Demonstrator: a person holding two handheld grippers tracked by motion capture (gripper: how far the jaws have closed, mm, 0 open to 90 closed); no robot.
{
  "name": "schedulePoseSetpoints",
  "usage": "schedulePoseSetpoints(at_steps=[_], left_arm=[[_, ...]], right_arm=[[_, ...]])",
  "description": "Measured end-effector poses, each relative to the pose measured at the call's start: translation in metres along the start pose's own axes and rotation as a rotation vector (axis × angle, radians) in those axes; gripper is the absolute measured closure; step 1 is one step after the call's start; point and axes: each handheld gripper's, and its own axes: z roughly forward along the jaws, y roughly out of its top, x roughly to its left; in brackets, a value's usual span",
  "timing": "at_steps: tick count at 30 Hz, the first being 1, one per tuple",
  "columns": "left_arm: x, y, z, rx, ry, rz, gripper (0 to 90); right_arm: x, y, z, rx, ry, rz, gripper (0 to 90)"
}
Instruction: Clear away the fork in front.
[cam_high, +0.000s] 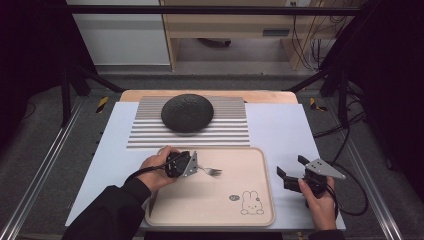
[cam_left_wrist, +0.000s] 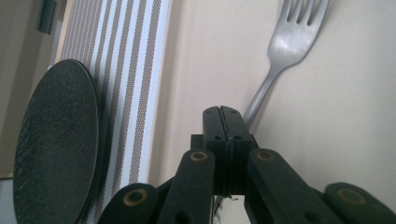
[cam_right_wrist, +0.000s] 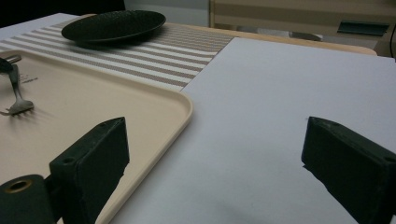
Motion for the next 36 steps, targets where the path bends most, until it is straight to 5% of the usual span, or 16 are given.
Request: schedulePoseSetpoints(at_steps=[4, 25, 36], left_arm=[[-0.001, 0.004, 0.004, -0.02, -0.006, -0.048, 90.0], [-0.008, 0.025, 0.024, 0.01, -0.039, -0.065, 90.0], [-0.017, 0.02, 0.016, 0.015, -0.056, -0.077, 90.0]], right_arm=[[0.001, 0.0, 0.0, 0.002, 0.004, 0.0, 7.7], [0.001, 0.0, 0.001, 0.007, 0.011, -0.004, 7.8], [0.001, 0.0, 0.001, 0.01, 0.014, -0.004, 8.0]])
